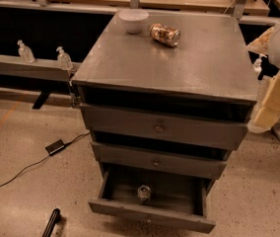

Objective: Pick 7up can from bottom drawer and place on counter

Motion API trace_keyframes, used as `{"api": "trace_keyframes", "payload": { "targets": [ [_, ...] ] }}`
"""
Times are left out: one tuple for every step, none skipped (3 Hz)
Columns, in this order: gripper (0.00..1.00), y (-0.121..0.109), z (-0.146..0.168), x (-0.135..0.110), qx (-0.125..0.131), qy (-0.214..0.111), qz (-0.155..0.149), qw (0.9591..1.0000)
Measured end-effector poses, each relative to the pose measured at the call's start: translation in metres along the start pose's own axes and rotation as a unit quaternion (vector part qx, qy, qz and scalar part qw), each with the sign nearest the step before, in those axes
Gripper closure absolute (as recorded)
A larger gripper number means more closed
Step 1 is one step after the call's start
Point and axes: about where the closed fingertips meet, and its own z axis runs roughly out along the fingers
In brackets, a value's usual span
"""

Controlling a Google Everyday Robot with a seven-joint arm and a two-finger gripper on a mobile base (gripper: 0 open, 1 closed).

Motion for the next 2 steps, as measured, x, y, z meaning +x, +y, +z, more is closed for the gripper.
{"api": "trace_keyframes", "payload": {
  "targets": [
    [0.0,0.008,0.068,0.025,-0.034,-0.046,0.003,0.9984],
    [0.0,0.009,0.125,0.06,-0.042,-0.121,0.032,0.9912]
  ]
}}
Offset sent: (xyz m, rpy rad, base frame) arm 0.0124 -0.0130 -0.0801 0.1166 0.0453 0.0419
